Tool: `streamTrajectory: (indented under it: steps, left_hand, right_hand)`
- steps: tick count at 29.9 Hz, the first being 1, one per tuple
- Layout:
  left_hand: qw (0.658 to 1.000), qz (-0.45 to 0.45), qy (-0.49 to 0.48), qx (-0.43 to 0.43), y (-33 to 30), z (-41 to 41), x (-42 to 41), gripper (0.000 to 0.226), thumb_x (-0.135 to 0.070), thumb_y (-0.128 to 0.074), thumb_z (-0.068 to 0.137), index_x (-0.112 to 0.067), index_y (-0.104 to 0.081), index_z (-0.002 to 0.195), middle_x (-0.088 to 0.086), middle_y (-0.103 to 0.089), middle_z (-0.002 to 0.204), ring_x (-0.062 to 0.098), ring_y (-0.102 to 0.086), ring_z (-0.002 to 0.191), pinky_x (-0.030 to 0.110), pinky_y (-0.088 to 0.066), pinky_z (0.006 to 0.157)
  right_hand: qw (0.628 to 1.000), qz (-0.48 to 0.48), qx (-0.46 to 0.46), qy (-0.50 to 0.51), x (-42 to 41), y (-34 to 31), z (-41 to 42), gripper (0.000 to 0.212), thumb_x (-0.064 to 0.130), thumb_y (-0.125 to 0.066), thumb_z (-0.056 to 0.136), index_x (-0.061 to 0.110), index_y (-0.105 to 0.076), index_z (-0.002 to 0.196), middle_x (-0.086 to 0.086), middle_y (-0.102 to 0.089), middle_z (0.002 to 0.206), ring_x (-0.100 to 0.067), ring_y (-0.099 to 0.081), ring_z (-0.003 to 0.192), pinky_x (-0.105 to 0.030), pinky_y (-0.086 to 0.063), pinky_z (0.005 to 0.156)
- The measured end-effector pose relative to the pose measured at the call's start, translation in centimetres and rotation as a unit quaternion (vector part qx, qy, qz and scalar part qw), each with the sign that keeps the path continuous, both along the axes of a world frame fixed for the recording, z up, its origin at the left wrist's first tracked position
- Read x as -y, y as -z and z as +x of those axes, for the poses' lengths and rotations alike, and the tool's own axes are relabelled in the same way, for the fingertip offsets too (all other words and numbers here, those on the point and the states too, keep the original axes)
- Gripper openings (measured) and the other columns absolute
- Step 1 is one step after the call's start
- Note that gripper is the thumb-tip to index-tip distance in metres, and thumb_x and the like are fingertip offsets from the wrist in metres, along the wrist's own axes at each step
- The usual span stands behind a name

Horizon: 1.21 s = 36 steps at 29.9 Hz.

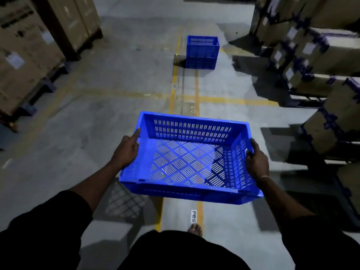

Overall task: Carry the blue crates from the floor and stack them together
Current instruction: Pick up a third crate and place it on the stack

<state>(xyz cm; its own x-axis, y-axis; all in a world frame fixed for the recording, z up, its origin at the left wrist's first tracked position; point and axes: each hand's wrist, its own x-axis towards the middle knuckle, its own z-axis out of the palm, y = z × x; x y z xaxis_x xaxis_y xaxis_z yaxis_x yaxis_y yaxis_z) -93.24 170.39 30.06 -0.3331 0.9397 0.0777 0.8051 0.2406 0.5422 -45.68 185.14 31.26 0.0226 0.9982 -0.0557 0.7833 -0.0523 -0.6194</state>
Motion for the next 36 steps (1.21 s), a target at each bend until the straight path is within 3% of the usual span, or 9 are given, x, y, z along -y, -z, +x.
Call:
streamTrajectory:
  steps: [7,11,15,18,21,25,28,33,36]
  left_hand:
    - [0.999,0.023,-0.035,0.023,-1.6,-2.2,-13.9,0.061,-0.016,-0.052,0.099,-0.031,-0.033,0.155,0.017,-0.054,0.094,0.038,-0.061,0.090,0.038,-0.045,0.079]
    - [0.999,0.018,-0.031,0.027,-0.2,-5.2,-22.6,0.060,-0.016,-0.053,0.098,-0.033,-0.035,0.153,0.025,-0.063,0.106,0.039,-0.063,0.100,0.043,-0.049,0.084]
    - [0.998,0.001,-0.043,0.045,1.7,-9.1,-32.9,0.057,-0.018,-0.052,0.099,-0.035,-0.038,0.151,0.026,-0.064,0.107,0.039,-0.063,0.094,0.044,-0.050,0.081]
    - [0.998,-0.005,-0.034,0.060,2.8,-12.3,-39.9,0.048,-0.021,-0.051,0.100,-0.040,-0.043,0.144,0.022,-0.065,0.106,0.038,-0.065,0.088,0.045,-0.053,0.076]
    - [0.997,-0.016,-0.028,0.075,2.3,-15.5,-46.7,0.037,-0.023,-0.051,0.101,-0.039,-0.050,0.134,0.019,-0.065,0.110,0.035,-0.065,0.089,0.043,-0.051,0.075]
    - [0.997,-0.017,-0.024,0.076,0.3,-19.1,-56.1,0.032,-0.021,-0.050,0.100,-0.045,-0.051,0.120,0.016,-0.066,0.097,0.031,-0.063,0.072,0.043,-0.049,0.066]
    - [0.995,-0.002,-0.020,0.093,-0.8,-21.1,-62.9,0.029,-0.020,-0.050,0.100,-0.041,-0.052,0.119,0.014,-0.066,0.098,0.032,-0.063,0.076,0.045,-0.050,0.069]
    - [0.995,0.006,-0.023,0.101,-0.4,-23.9,-75.6,0.026,-0.022,-0.052,0.099,-0.037,-0.054,0.120,0.015,-0.066,0.087,0.033,-0.061,0.066,0.044,-0.049,0.064]
    - [0.994,0.009,-0.017,0.105,0.5,-25.3,-83.9,0.026,-0.028,-0.050,0.096,-0.038,-0.054,0.119,0.017,-0.066,0.082,0.033,-0.060,0.060,0.047,-0.050,0.062]
  right_hand:
    - [0.999,0.010,0.006,-0.032,-15.1,-1.8,-2.4,0.052,0.022,-0.043,0.104,0.027,-0.034,0.155,-0.016,-0.067,0.092,-0.034,-0.062,0.076,-0.034,-0.040,0.066]
    - [0.999,0.007,0.004,-0.036,-23.3,-1.2,-5.1,0.050,0.023,-0.043,0.105,0.028,-0.034,0.154,-0.008,-0.063,0.089,-0.017,-0.053,0.062,-0.029,-0.037,0.062]
    - [0.998,-0.008,-0.018,-0.059,-33.2,0.0,-8.9,0.051,0.022,-0.043,0.105,0.032,-0.033,0.154,-0.007,-0.062,0.087,-0.012,-0.052,0.060,-0.027,-0.034,0.051]
    - [0.995,-0.041,-0.049,-0.070,-40.5,0.4,-11.8,0.050,0.024,-0.043,0.105,0.038,-0.035,0.152,-0.009,-0.065,0.094,-0.024,-0.059,0.070,-0.033,-0.039,0.063]
    - [0.991,-0.061,-0.106,-0.062,-47.3,0.1,-14.4,0.042,0.032,-0.044,0.105,0.045,-0.038,0.144,-0.011,-0.070,0.095,-0.024,-0.061,0.070,-0.035,-0.044,0.067]
    - [0.985,-0.079,-0.141,-0.057,-55.3,-1.1,-17.9,0.034,0.029,-0.044,0.105,0.042,-0.043,0.137,0.001,-0.065,0.079,-0.016,-0.057,0.062,-0.033,-0.045,0.063]
    - [0.984,-0.082,-0.156,-0.042,-61.3,-1.5,-19.9,0.028,0.025,-0.043,0.105,0.038,-0.050,0.128,0.002,-0.065,0.079,-0.017,-0.058,0.062,-0.032,-0.047,0.060]
    - [0.983,-0.086,-0.162,-0.030,-73.4,0.3,-22.3,0.024,0.025,-0.048,0.103,0.040,-0.055,0.120,-0.002,-0.069,0.082,-0.019,-0.061,0.064,-0.047,-0.053,0.064]
    - [0.980,-0.074,-0.179,-0.033,-81.4,1.1,-23.6,0.025,0.019,-0.047,0.104,0.034,-0.055,0.122,0.000,-0.066,0.078,-0.009,-0.059,0.057,-0.038,-0.049,0.060]
